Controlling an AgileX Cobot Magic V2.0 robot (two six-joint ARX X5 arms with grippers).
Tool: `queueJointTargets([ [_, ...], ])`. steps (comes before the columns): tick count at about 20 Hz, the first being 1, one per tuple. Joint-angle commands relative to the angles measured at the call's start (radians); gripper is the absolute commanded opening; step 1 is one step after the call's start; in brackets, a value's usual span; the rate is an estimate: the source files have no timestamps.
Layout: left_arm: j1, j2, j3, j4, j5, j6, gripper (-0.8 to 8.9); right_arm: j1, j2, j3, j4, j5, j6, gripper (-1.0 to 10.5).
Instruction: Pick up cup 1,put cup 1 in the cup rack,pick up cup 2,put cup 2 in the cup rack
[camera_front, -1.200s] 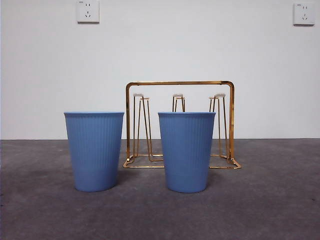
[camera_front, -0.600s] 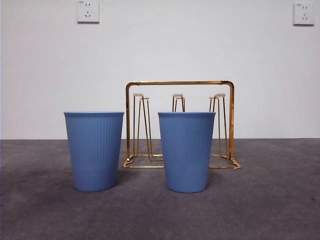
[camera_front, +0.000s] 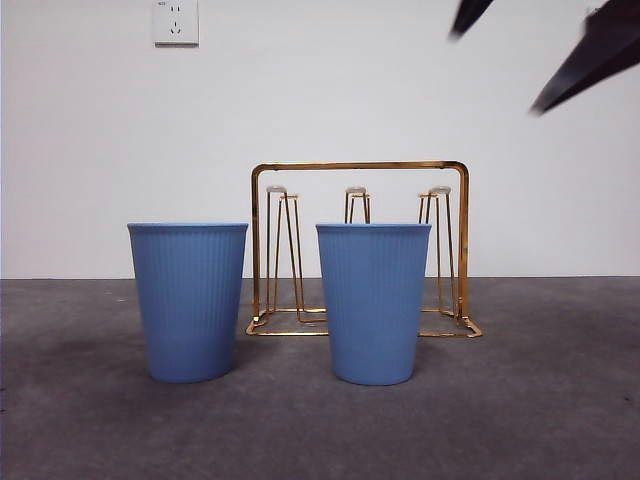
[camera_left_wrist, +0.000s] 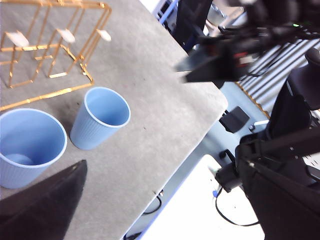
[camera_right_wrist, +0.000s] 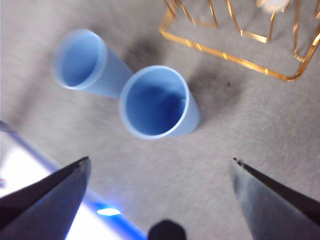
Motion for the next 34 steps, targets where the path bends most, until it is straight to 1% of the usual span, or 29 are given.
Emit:
queueJointTargets([
  [1,-0.008,0.008,0.004,0.018,0.004,-0.003,6.28,0.061,0.108,0.042,0.018,0.102,0.032,4.7],
  [3,-0.009,0.018,0.004,0.023,0.004,-0.004,6.28,0.105,0.214,0.091,0.033,0.174,0.045,4.7],
  [5,-0.014,0.022,0.004,0.025,0.004,-0.006,6.28,0.129,0.301,0.13,0.035,0.214,0.053,4.7],
  [7,-0.023,0.024,0.004,0.025,0.004,-0.008,6.28,0.142,0.374,0.153,0.04,0.24,0.06,4.6],
  [9,-0.032,0.025,0.004,0.025,0.003,-0.011,6.28,0.147,0.433,0.163,0.058,0.246,0.061,4.0],
  [11,-0.04,0.026,0.004,0.024,0.003,-0.019,6.28,0.147,0.479,0.163,0.076,0.246,0.068,4.0],
  [12,-0.042,0.026,0.004,0.024,0.003,-0.022,6.28,0.147,0.496,0.163,0.085,0.246,0.068,3.7],
  [15,-0.042,0.037,0.004,0.024,0.004,-0.037,6.28,0.147,0.541,0.163,0.108,0.246,0.067,1.0],
  [17,-0.054,0.05,0.004,0.024,0.004,-0.042,6.28,0.147,0.545,0.163,0.114,0.237,0.051,0.0],
  [19,-0.072,0.068,0.004,0.026,0.009,-0.054,6.27,0.147,0.542,0.164,0.101,0.224,0.014,-0.2],
  [22,-0.108,0.103,0.004,0.062,0.069,-0.074,6.25,0.146,0.504,0.164,0.035,0.232,-0.034,-0.2],
  [23,-0.12,0.111,0.004,0.092,0.073,-0.097,6.25,0.146,0.47,0.164,0.019,0.243,-0.044,-0.2],
  [25,-0.145,0.126,0.004,0.193,0.074,-0.174,6.25,0.146,0.362,0.164,0.01,0.255,-0.051,-0.2],
  [27,-0.173,0.137,0.004,0.336,0.071,-0.282,6.25,0.146,0.209,0.164,0.027,0.296,-0.048,-0.2],
  [28,-0.19,0.144,0.003,0.42,0.051,-0.346,6.25,0.146,0.123,0.164,0.049,0.311,-0.046,-0.2],
  [29,-0.213,0.151,0.003,0.505,0.011,-0.412,6.25,0.146,0.035,0.164,0.078,0.317,-0.042,-0.2],
  [31,-0.28,0.175,0.003,0.671,-0.102,-0.526,6.25,0.147,-0.132,0.164,0.152,0.336,-0.026,-0.2],
  [34,-0.426,0.25,0.003,0.921,-0.271,-0.676,6.25,0.147,-0.316,0.164,0.258,0.352,-0.021,-0.2],
])
